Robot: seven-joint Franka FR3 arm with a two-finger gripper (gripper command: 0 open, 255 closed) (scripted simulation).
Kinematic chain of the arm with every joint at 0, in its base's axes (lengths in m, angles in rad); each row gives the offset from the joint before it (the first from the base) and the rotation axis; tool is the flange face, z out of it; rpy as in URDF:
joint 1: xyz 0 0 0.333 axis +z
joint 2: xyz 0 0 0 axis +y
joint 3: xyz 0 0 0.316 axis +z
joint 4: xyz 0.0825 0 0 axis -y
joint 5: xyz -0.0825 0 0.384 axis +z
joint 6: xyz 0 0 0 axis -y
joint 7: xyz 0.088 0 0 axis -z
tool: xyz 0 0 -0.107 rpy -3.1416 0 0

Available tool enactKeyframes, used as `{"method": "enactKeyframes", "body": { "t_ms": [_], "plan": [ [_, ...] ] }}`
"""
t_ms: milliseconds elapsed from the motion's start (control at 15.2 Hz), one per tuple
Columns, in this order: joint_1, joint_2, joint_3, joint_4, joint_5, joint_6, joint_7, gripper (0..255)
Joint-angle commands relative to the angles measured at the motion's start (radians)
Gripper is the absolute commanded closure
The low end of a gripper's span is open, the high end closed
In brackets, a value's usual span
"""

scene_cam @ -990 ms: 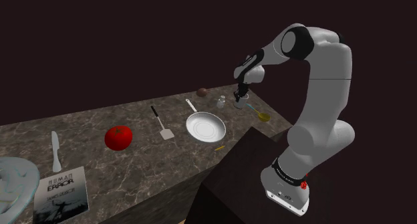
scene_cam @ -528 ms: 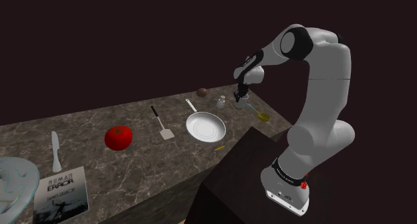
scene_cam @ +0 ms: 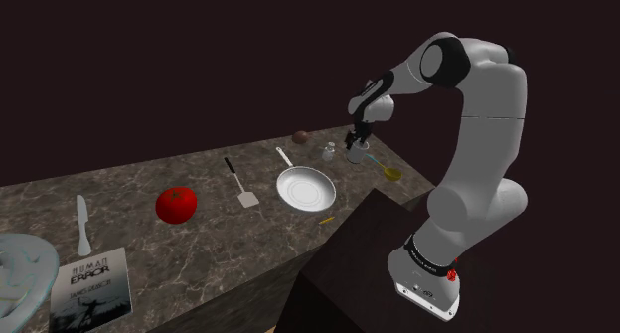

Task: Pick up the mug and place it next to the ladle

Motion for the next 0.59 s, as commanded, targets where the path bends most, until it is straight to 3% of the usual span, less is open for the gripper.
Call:
{"method": "enactKeyframes", "body": {
  "t_ms": [0, 528],
  "plan": [
    [0.004, -0.049, -0.008, -0.002, -0.008, -0.046, 0.001, 0],
    [0.008, -0.07, -0.011, -0.004, -0.012, -0.065, 0.004, 0]
  ]
}}
